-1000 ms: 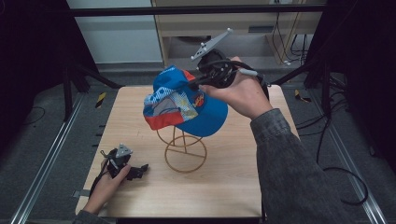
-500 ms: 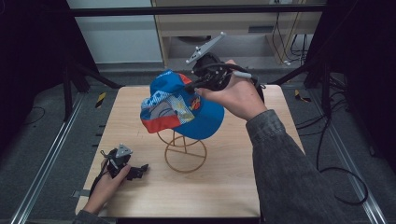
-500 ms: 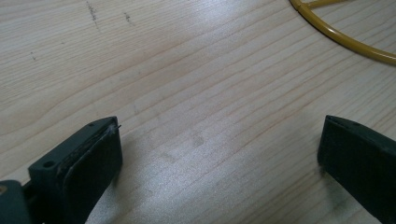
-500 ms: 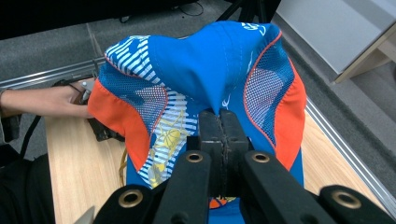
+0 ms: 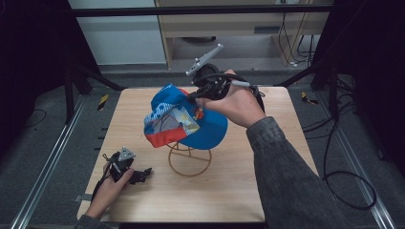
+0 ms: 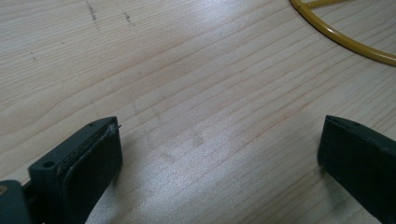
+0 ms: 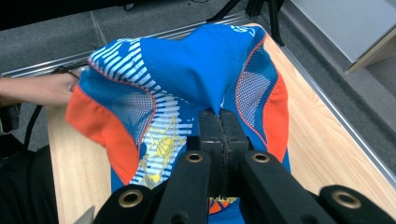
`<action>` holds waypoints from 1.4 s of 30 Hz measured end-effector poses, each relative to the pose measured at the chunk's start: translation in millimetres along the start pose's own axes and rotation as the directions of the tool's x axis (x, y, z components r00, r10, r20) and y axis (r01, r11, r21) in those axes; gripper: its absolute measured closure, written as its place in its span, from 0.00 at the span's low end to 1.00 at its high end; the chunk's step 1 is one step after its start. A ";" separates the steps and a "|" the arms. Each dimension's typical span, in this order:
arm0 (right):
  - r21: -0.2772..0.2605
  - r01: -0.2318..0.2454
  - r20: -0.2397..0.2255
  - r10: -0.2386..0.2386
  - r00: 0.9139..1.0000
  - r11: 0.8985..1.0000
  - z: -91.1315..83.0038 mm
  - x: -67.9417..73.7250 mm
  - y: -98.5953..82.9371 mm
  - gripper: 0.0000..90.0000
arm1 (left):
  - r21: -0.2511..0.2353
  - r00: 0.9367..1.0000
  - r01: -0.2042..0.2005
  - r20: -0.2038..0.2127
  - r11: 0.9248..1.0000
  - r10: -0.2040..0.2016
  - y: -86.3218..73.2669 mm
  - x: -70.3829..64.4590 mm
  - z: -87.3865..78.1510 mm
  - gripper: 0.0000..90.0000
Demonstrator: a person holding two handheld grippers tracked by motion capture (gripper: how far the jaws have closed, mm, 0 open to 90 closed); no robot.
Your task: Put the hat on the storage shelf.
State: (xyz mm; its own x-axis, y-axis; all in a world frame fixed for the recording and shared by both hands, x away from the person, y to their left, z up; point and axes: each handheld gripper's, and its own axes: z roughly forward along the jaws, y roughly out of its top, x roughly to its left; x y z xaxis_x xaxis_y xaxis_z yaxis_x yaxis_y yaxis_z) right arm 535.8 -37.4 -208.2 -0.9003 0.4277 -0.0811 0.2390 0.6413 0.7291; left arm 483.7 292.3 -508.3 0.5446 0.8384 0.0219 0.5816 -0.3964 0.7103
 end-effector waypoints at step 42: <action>0.088 -0.001 0.001 0.001 1.000 0.996 26.6 -1.6 -20.3 1.00 | -0.002 1.000 -0.004 0.005 1.000 0.004 -0.1 -0.5 0.0 0.00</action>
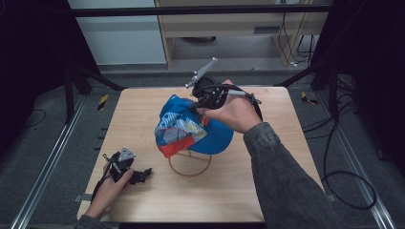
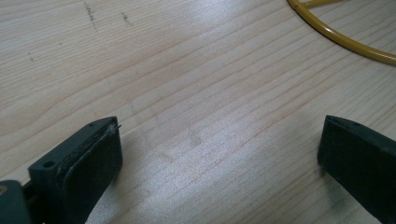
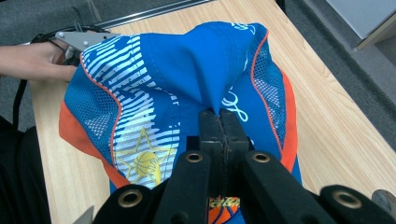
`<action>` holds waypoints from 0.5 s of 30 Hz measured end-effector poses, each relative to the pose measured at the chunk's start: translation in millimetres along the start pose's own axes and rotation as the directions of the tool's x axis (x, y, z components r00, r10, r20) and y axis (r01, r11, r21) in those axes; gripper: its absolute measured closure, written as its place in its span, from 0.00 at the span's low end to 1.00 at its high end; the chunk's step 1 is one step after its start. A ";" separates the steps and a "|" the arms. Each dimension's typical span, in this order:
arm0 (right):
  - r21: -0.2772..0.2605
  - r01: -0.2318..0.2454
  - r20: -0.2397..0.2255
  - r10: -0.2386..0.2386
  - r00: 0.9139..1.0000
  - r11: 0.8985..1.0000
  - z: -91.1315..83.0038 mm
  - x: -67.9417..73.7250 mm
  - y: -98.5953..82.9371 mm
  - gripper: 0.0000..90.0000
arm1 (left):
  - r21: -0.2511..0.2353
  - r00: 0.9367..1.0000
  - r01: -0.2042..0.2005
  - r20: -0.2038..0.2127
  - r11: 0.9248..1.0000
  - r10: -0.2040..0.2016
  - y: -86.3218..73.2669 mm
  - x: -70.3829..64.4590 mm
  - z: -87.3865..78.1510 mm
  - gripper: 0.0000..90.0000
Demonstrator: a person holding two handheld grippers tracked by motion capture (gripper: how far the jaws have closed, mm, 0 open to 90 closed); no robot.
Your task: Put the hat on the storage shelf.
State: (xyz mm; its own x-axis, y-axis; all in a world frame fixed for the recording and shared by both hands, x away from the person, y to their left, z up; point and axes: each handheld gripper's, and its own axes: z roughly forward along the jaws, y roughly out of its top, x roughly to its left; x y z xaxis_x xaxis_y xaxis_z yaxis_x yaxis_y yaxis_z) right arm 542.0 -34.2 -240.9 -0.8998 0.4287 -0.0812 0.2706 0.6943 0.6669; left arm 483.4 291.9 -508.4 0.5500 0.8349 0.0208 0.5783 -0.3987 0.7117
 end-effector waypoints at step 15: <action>-0.007 -0.013 -0.008 0.013 1.000 1.000 -0.1 -1.6 -10.8 1.00 | 0.002 1.000 0.000 0.002 1.000 0.000 0.0 0.0 -0.1 0.00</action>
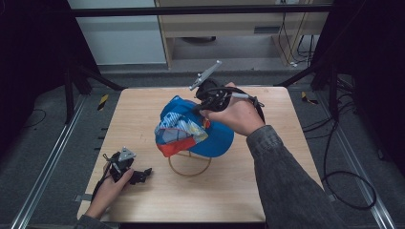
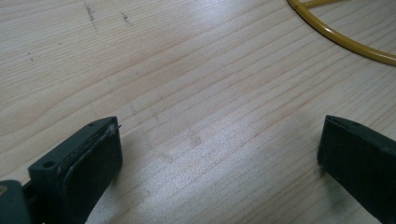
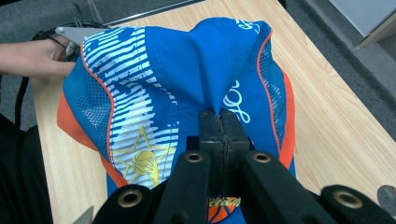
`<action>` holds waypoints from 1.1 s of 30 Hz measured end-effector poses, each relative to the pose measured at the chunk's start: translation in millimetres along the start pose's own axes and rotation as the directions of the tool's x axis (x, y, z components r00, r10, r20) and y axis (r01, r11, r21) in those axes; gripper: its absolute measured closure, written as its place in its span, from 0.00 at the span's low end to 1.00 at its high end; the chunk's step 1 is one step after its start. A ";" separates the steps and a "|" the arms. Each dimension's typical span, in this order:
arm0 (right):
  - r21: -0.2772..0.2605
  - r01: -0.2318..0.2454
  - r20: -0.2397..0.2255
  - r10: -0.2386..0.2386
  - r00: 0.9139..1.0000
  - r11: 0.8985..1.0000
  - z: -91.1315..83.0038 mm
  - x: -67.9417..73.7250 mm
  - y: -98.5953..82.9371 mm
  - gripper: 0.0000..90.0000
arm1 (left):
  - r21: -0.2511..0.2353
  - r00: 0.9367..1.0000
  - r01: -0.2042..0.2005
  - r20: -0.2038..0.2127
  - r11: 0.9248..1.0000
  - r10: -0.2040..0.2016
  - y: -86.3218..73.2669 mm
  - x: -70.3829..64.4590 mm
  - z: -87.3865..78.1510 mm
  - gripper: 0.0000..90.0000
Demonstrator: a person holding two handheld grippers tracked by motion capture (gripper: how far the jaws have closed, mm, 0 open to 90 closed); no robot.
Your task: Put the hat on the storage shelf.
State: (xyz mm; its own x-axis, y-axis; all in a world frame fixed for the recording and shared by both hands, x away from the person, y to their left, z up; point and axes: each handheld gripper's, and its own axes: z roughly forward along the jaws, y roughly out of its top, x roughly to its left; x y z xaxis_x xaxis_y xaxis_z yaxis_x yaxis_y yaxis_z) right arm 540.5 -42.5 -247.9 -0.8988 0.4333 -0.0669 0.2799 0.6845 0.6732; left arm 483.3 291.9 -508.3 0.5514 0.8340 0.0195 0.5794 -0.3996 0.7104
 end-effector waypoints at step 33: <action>-0.019 -0.032 -0.013 0.032 0.999 0.999 -4.1 -0.2 -10.9 0.90 | 0.001 1.000 0.000 -0.001 1.000 0.000 0.0 0.0 -0.1 0.00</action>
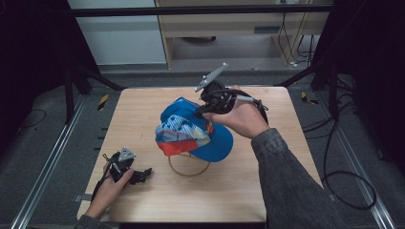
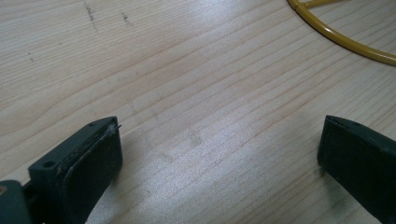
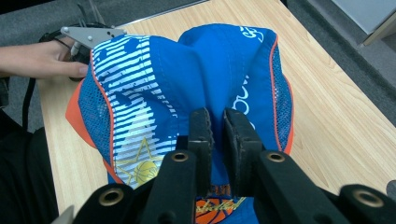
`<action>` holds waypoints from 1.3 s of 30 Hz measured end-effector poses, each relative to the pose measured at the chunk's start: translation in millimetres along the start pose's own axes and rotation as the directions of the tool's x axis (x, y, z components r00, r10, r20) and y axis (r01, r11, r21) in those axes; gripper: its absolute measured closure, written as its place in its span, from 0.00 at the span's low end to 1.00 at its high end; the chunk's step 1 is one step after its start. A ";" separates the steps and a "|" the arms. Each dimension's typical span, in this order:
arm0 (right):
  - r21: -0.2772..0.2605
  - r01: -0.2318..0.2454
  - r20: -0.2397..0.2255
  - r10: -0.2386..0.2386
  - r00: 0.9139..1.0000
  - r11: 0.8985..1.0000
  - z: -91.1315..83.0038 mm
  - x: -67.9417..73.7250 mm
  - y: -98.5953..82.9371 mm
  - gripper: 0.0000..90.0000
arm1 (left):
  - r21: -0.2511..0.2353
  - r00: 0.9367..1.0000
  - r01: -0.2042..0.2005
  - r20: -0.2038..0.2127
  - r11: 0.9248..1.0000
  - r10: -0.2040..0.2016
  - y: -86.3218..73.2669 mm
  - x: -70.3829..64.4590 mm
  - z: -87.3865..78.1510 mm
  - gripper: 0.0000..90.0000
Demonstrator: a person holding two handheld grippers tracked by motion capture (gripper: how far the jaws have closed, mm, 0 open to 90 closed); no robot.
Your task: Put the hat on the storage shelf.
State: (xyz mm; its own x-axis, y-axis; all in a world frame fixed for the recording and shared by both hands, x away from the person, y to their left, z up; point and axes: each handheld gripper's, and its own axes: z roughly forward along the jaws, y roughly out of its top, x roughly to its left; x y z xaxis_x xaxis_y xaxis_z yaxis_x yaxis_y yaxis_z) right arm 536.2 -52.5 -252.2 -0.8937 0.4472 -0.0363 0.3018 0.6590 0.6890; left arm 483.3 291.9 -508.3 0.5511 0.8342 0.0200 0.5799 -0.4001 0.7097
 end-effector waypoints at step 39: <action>-0.029 -0.038 0.063 0.040 0.997 0.999 -19.4 -1.4 -17.4 0.44 | -0.005 1.000 0.000 -0.001 1.000 -0.001 -0.2 -0.1 0.3 0.00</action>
State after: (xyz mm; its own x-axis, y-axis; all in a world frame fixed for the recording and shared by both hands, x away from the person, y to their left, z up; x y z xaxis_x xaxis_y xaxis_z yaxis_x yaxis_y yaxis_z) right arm 525.8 -76.3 -250.1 -0.8581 0.5106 -0.0542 0.3261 0.6235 0.7106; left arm 483.3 291.8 -508.7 0.5505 0.8346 0.0200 0.5773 -0.3979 0.7130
